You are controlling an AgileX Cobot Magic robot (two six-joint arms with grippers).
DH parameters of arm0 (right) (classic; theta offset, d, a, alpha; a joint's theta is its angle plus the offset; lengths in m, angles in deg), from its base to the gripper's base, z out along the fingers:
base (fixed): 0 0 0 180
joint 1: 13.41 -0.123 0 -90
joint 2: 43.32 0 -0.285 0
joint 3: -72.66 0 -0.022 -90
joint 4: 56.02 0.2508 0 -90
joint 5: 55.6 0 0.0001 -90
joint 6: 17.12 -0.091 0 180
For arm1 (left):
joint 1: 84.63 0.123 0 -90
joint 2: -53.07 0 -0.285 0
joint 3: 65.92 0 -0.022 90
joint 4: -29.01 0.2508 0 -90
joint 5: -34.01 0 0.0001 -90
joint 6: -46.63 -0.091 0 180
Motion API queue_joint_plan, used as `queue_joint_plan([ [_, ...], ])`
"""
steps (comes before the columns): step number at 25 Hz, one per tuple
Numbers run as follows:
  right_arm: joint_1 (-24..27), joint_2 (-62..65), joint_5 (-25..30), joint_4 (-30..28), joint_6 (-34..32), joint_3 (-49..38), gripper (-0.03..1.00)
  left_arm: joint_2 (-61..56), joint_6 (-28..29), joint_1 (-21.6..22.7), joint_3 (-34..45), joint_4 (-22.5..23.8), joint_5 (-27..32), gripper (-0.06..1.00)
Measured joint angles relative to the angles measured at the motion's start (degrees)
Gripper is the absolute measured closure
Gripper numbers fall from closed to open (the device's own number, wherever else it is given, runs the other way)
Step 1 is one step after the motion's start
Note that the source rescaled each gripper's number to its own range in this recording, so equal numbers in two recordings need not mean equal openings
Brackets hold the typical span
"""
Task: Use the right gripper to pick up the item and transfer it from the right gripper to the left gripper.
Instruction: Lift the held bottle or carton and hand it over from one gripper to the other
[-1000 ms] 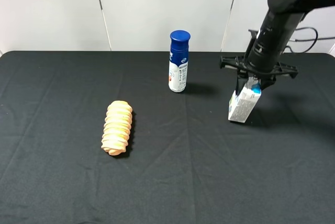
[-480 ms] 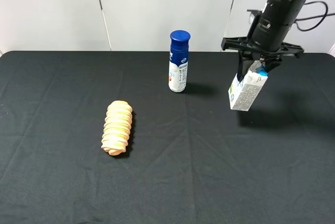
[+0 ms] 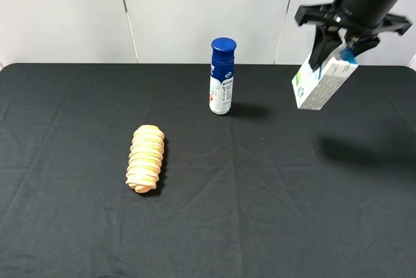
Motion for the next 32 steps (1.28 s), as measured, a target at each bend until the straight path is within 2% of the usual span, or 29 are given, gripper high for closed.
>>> queue_joint_plan([
  [13,0.0,11.2,0.7,7.9,9.9,0.0,0.92,0.0,0.0,0.0,0.0,0.0,0.0,0.0],
  [32,0.0,14.3,1.3,19.8,27.4,0.0,0.92,0.0,0.0,0.0,0.0,0.0,0.0,0.0],
])
